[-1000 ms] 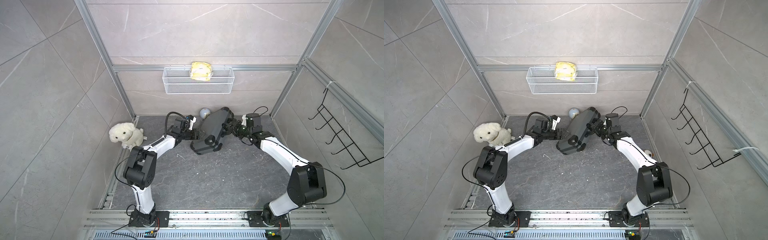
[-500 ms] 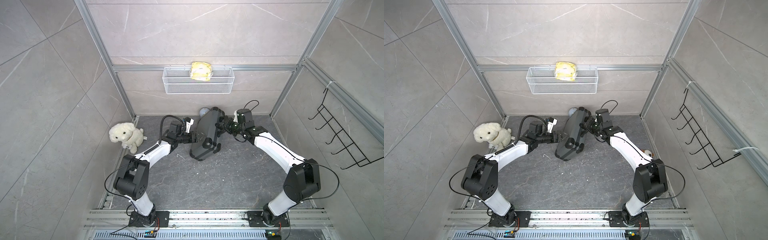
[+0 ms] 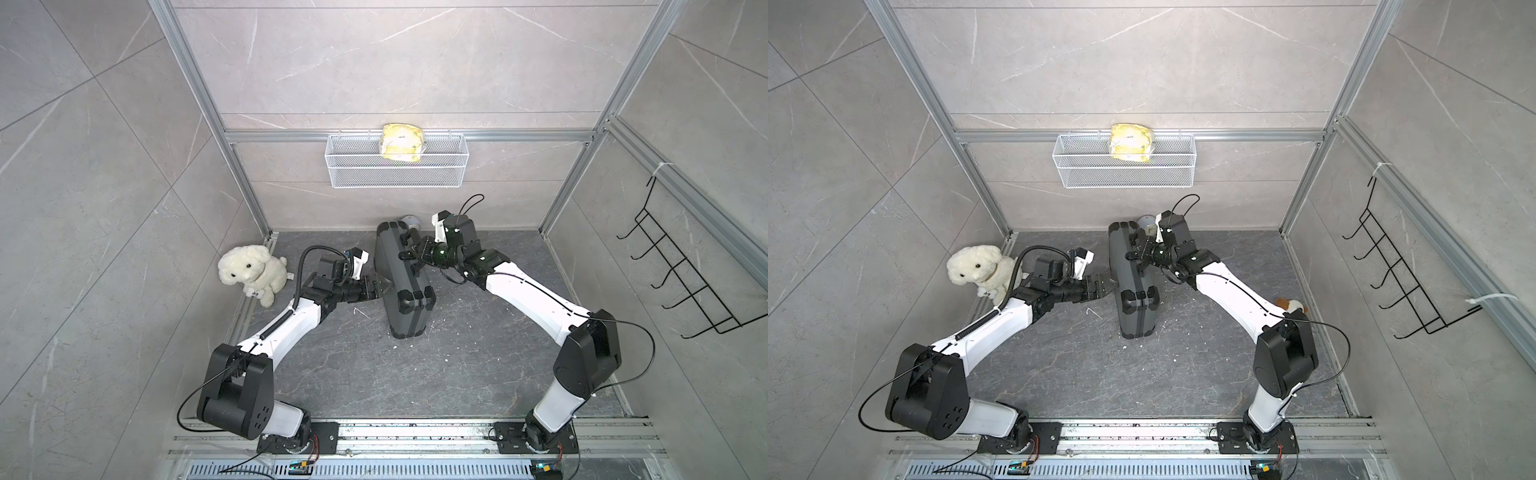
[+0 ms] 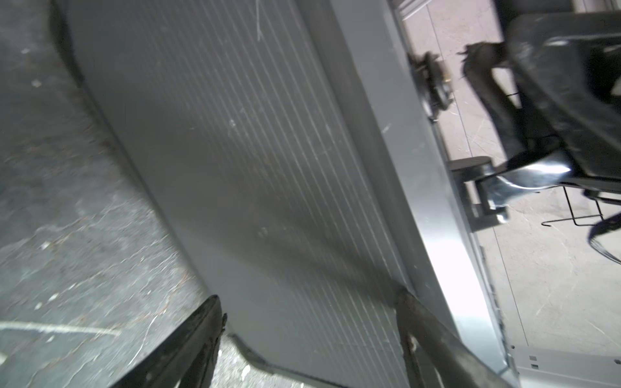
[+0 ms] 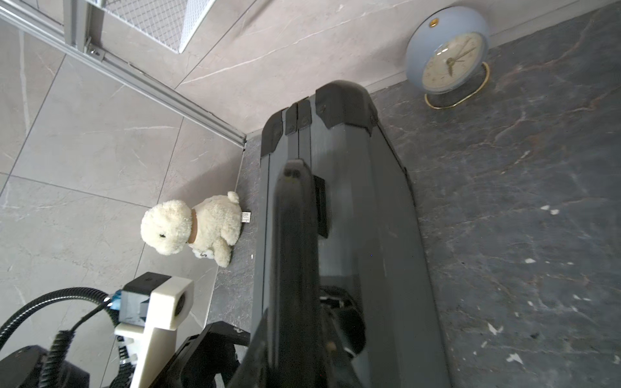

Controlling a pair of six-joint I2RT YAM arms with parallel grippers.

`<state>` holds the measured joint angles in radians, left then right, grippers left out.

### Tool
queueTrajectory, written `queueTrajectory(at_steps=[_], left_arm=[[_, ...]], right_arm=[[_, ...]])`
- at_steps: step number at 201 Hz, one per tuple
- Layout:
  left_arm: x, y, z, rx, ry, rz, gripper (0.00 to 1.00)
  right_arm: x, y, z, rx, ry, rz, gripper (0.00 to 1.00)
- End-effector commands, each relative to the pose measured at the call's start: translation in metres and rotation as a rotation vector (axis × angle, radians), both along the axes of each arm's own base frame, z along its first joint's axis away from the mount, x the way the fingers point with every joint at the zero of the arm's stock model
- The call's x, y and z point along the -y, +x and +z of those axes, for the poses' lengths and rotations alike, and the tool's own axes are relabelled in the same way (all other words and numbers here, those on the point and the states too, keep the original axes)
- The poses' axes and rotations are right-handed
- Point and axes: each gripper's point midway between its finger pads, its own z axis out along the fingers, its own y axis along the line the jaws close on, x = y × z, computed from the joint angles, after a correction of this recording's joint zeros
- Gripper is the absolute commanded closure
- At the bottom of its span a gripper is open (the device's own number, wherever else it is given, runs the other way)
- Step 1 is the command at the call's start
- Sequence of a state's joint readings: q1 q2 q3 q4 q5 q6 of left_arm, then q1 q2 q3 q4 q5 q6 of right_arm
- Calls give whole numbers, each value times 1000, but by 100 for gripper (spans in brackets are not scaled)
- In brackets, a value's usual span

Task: Open the poker set cases
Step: Pick up the poker set case from the center of the board.

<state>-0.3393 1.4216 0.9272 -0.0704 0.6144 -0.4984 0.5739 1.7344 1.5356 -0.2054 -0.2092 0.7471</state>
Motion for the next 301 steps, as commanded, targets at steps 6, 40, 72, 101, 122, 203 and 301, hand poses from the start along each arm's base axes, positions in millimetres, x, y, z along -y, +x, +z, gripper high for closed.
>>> queueTrajectory(at_steps=[6,40,72,101,122,203,301], left_arm=[[4,-11,8,16,-35,-24,15],[-1,-9,15,20,-46,-5,15],[-1,-10,20,28,-47,-6,15],[-2,-10,22,26,-44,-5,16],[-3,-9,22,29,-34,2,16],[-26,6,24,16,37,140,17],[-29,41,76,140,-119,297,3]], right_arm=[[-75,-50,110,217,275,270,100],[-74,-49,101,210,268,251,100],[-72,-51,97,203,254,249,100],[-65,-52,84,186,201,235,84],[-62,-56,74,168,153,242,69],[-49,-70,51,144,25,286,35],[4,-20,4,-9,-55,189,27]])
